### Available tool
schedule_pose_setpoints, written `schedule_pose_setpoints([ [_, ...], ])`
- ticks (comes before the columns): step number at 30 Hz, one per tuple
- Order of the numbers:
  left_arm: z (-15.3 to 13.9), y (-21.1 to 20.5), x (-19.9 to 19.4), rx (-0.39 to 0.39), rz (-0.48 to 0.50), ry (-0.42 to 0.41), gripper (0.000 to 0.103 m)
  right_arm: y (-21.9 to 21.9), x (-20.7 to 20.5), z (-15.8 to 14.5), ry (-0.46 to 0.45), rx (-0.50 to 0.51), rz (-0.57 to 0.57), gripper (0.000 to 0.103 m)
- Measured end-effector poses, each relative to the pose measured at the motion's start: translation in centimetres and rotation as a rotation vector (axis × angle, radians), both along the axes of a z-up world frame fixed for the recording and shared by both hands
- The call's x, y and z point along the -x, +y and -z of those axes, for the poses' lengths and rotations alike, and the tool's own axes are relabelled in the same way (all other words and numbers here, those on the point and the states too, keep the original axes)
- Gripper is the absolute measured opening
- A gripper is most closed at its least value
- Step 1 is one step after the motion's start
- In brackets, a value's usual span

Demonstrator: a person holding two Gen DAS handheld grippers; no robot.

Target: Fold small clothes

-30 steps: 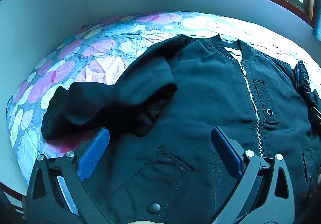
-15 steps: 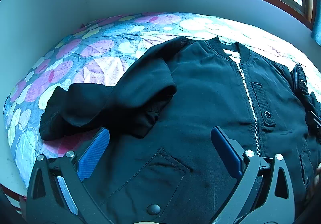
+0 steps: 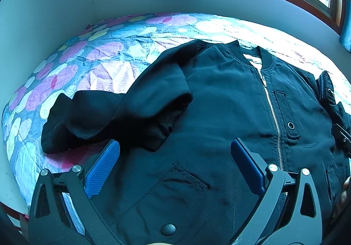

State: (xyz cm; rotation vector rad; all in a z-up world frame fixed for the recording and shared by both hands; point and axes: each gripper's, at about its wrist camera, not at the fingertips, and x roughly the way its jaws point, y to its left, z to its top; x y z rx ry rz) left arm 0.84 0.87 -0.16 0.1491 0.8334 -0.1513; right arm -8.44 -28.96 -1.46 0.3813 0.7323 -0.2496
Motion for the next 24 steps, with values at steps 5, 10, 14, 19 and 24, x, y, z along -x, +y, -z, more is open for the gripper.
schedule_pose_setpoints([
  [5, 0.06, -0.03, -0.04, 0.003, 0.002, 0.003, 0.101, 0.01, 0.00, 0.10, 0.015, -0.006, -0.004, 0.099],
  [10, -0.01, -0.05, -0.06, 0.006, 0.001, 0.002, 0.101, -0.21, -0.38, 0.22, 0.033, -0.016, -0.010, 0.099],
  [14, -0.12, -0.19, 0.06, 0.012, 0.001, 0.001, 0.101, -0.20, -0.47, 0.11, 0.033, -0.015, -0.010, 0.099],
  [19, -0.23, -0.30, 0.25, 0.015, 0.002, -0.002, 0.101, -0.23, -0.37, 0.16, 0.037, -0.019, -0.012, 0.099],
  [24, -0.26, -0.06, 0.03, 0.024, -0.021, 0.002, 0.101, -0.39, -0.51, 0.14, 0.039, -0.021, -0.013, 0.099],
])
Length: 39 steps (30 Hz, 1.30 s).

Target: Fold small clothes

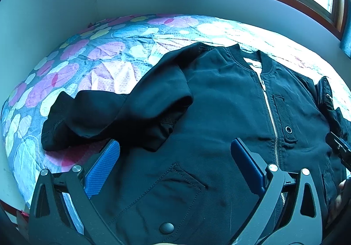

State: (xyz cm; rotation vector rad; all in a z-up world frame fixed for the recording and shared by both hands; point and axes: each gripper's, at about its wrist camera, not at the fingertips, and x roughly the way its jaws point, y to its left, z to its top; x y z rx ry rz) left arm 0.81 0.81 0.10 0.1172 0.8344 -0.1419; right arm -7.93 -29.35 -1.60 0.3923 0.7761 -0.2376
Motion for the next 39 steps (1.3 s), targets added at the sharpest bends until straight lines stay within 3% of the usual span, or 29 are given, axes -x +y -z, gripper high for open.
schedule_pose_setpoints([
  [15, 0.4, -0.3, 0.1, -0.010, 0.042, 0.005, 0.101, -0.1, -0.1, 0.0, -0.001, -0.002, -0.002, 0.099],
  [18, 0.6, -0.6, -0.1, -0.017, 0.054, 0.015, 0.101, -0.2, 0.0, -0.4, -0.027, -0.021, -0.006, 0.099],
  [21, 0.5, 0.2, -0.3, 0.005, 0.022, 0.013, 0.101, -1.1, 1.1, -2.0, -0.113, -0.035, 0.033, 0.099],
  [25, 0.3, 0.8, -0.6, 0.006, 0.008, 0.003, 0.101, -4.9, 4.1, -5.2, -0.241, -0.050, 0.111, 0.099],
  [27, 0.3, 0.9, -0.6, 0.002, 0.012, 0.003, 0.101, -7.6, 5.4, -6.2, -0.244, -0.065, 0.135, 0.099],
  [29, 0.5, 0.9, -0.7, 0.000, 0.016, 0.010, 0.101, -11.4, 7.3, -6.4, -0.229, -0.089, 0.228, 0.099],
  [34, 1.1, 0.6, -0.9, -0.011, 0.027, 0.024, 0.101, -21.2, 13.7, -3.3, -0.182, -0.246, 0.541, 0.099],
  [39, 1.5, 0.6, -1.0, -0.012, 0.031, 0.041, 0.101, -26.2, 17.0, 0.0, -0.180, -0.394, 0.668, 0.098],
])
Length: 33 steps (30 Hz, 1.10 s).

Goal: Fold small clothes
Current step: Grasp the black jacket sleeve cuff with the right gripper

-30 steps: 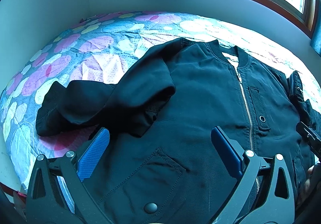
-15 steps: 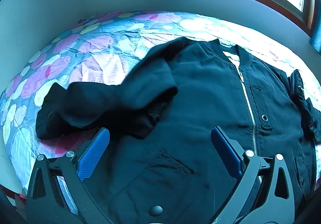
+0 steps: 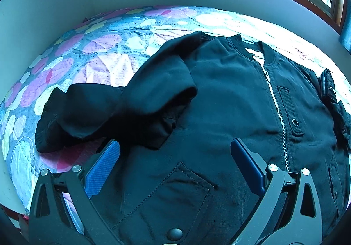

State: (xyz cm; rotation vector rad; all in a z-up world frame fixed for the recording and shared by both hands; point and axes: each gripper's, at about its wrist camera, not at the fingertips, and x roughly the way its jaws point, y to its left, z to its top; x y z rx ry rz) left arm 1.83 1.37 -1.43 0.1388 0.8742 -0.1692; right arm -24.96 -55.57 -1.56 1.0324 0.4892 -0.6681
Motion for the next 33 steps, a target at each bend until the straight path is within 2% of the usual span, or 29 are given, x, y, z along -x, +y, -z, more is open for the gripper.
schedule_pose_setpoints([
  [3, 0.0, -0.1, 0.2, -0.004, 0.005, -0.007, 0.101, -1.5, 0.6, 1.4, -0.041, -0.061, 0.040, 0.094],
  [4, 0.0, -0.1, 0.1, -0.004, 0.006, -0.007, 0.101, -2.0, 0.7, 2.0, -0.063, -0.086, 0.048, 0.089],
  [5, 0.1, -0.1, 0.2, -0.005, 0.008, -0.006, 0.101, -2.3, 0.1, 2.4, -0.077, -0.110, 0.047, 0.069],
  [6, 0.1, -0.2, 0.2, -0.005, 0.008, -0.004, 0.101, -2.5, 0.0, 3.0, -0.071, -0.135, 0.055, 0.060],
  [9, 0.3, -0.3, 0.1, -0.007, 0.011, 0.005, 0.101, -3.4, 0.5, 4.6, -0.100, -0.191, 0.084, 0.055],
  [12, 0.4, -0.4, 0.1, -0.008, 0.015, 0.011, 0.101, -3.2, 1.6, 4.3, -0.146, -0.210, 0.103, 0.056],
  [16, 0.3, -0.4, 0.2, -0.006, 0.021, 0.005, 0.101, -2.1, 4.0, 4.5, -0.154, -0.217, 0.181, 0.056],
  [17, 0.3, -0.5, 0.2, -0.005, 0.023, 0.004, 0.101, -1.9, 3.7, 4.6, -0.136, -0.208, 0.168, 0.058],
  [20, 0.4, -0.6, 0.3, -0.008, 0.032, 0.005, 0.101, -1.7, 1.9, 4.3, -0.122, -0.148, 0.114, 0.082],
  [23, 0.6, -0.7, 0.3, -0.012, 0.033, 0.015, 0.101, -2.3, -0.7, 4.0, -0.064, -0.086, 0.083, 0.084],
  [25, 0.6, -0.7, 0.3, -0.009, 0.033, 0.020, 0.101, -2.3, -1.5, 3.7, -0.038, -0.060, 0.107, 0.075],
  [26, 0.6, -0.6, 0.4, -0.009, 0.035, 0.019, 0.101, -2.3, -1.5, 3.7, -0.026, -0.057, 0.118, 0.046],
  [27, 0.6, -0.7, 0.4, -0.011, 0.037, 0.018, 0.101, -2.5, -1.4, 4.1, -0.014, -0.075, 0.129, 0.026],
  [30, 0.7, -0.7, 0.4, -0.012, 0.042, 0.019, 0.101, -3.0, 0.5, 5.5, -0.121, -0.172, 0.124, 0.019],
  [33, 0.6, -0.7, 0.4, -0.011, 0.042, 0.015, 0.101, -3.2, 3.7, 4.2, -0.175, -0.125, 0.177, 0.015],
])
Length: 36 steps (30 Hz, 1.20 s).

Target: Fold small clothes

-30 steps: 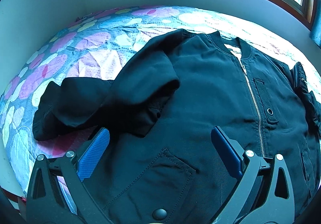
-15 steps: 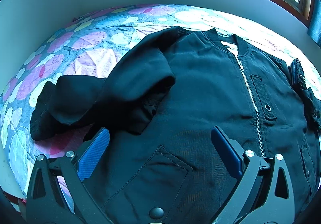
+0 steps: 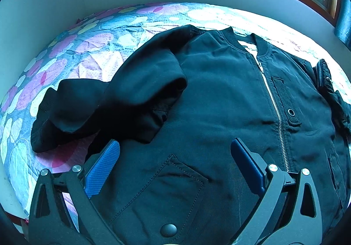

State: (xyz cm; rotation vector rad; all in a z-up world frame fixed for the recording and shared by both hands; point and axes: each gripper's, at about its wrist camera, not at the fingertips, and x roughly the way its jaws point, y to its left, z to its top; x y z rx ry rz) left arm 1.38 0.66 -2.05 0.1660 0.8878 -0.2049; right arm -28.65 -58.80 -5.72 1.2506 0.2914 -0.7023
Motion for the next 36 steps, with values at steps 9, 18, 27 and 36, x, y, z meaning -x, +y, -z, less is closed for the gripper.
schedule_pose_setpoints([
  [9, 0.1, 0.3, -0.1, -0.005, 0.005, 0.008, 0.101, -0.8, 8.7, -1.7, 0.029, 0.071, 0.222, 0.014],
  [18, -1.0, 2.3, -0.1, -0.030, 0.018, -0.045, 0.101, 3.5, 1.9, -12.4, -0.034, 0.307, 0.070, 0.014],
  [27, -1.3, 6.5, -0.6, -0.018, -0.038, -0.056, 0.101, 19.4, -12.8, -22.8, -0.131, 0.607, -0.397, 0.014],
  [36, -1.9, 12.0, -0.7, 0.001, -0.108, -0.073, 0.101, 35.6, -25.8, -20.0, -0.090, 0.690, -0.799, 0.014],
])
